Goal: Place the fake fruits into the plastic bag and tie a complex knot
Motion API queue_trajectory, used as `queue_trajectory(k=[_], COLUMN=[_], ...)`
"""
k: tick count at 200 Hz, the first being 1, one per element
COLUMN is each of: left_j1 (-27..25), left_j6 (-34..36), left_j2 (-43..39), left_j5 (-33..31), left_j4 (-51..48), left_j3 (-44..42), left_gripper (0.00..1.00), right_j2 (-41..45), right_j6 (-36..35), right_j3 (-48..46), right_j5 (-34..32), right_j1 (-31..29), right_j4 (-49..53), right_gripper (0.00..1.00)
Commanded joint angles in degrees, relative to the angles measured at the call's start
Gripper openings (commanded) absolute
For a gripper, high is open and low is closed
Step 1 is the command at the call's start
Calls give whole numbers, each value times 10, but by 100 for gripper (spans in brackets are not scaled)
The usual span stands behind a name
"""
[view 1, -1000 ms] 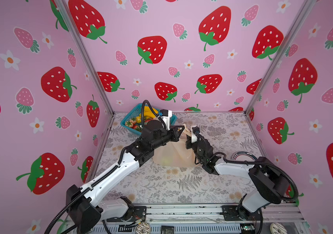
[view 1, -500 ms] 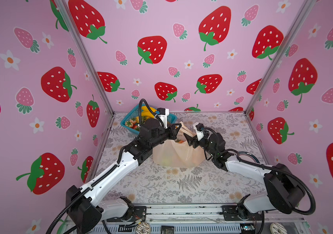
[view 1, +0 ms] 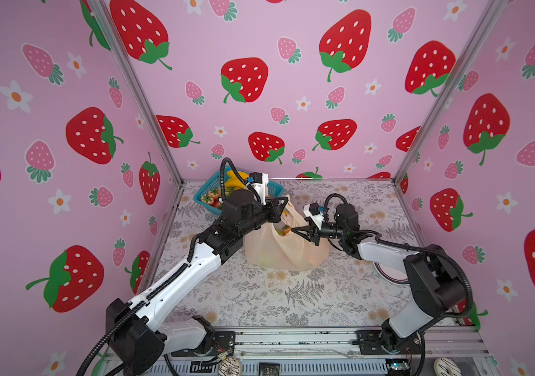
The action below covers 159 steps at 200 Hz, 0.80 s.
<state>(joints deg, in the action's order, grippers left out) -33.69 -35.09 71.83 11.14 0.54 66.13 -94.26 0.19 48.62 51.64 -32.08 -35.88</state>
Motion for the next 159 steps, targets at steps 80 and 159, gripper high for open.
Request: queue_trajectory(k=[80, 159], left_j1=[6, 6], left_j6=[-4, -6], left_j2=[1, 7], left_j5=[23, 26], left_j4=[30, 32], left_j3=[8, 11], left_gripper=[0, 0], right_j2=[57, 67], right_j6=[63, 50], right_j3=[0, 45], right_j5=[-76, -12], right_j1=[5, -1], right_j4=[-49, -27], right_gripper=[51, 43])
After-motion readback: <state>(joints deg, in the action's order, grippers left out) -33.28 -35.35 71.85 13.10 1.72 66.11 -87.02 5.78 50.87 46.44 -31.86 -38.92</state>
